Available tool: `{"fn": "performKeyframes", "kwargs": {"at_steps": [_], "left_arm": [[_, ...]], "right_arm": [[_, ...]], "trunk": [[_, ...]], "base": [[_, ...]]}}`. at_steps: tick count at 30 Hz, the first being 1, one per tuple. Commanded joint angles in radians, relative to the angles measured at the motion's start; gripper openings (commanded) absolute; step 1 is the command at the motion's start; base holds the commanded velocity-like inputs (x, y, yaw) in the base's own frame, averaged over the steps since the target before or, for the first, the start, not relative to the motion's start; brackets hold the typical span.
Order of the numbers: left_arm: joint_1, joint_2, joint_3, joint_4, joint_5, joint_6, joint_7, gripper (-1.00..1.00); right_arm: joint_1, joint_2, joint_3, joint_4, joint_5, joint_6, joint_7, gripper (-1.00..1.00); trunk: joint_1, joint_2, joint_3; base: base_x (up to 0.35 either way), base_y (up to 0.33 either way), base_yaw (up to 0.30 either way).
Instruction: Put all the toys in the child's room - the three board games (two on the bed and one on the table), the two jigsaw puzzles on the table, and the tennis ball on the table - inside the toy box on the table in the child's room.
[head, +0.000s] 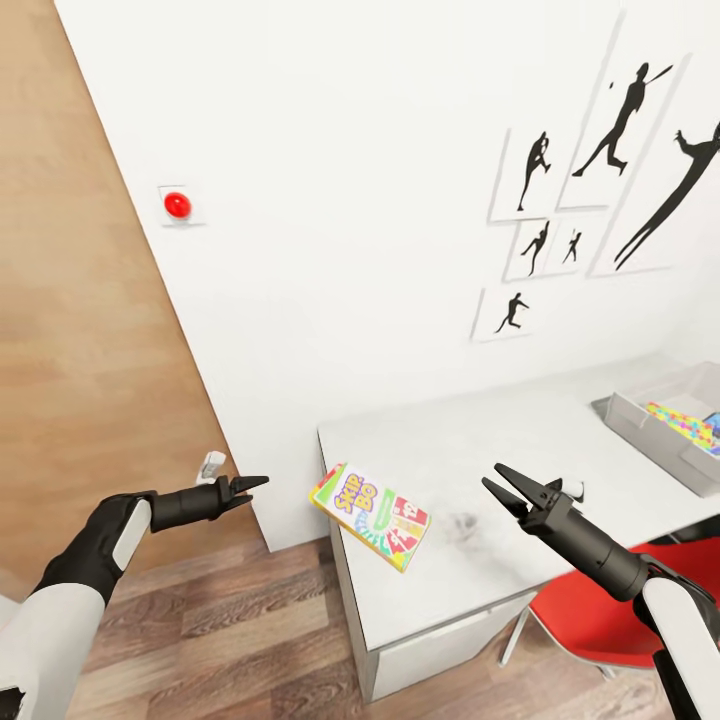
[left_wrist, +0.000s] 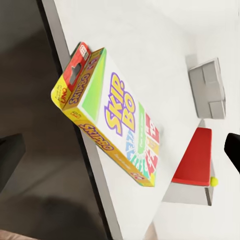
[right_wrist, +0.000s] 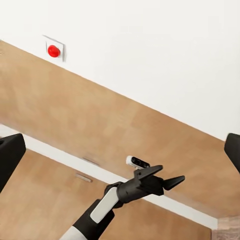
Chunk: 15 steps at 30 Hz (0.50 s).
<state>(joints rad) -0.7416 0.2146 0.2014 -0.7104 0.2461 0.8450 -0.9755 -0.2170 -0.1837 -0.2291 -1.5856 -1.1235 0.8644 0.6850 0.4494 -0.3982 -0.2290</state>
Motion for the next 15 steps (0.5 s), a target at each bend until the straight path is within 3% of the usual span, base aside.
{"fn": "performKeyframes", "kwargs": {"at_steps": [1, 15], "left_arm": [[-0.001, 0.000, 0.001, 0.000, 0.001, 0.005, -0.006, 1.00], [-0.001, 0.000, 0.000, 0.000, -0.001, 0.005, -0.066, 1.00]], "right_arm": [[-0.001, 0.000, -0.001, 0.000, -0.001, 0.005, 0.001, 1.00], [-0.001, 0.001, 0.000, 0.000, 0.001, 0.004, -0.001, 1.00]], "trunk": [[0.001, -0.002, 0.000], [0.001, -0.002, 0.023]], "base": [[0.000, 0.000, 0.000], [0.000, 0.000, 0.000]]}}
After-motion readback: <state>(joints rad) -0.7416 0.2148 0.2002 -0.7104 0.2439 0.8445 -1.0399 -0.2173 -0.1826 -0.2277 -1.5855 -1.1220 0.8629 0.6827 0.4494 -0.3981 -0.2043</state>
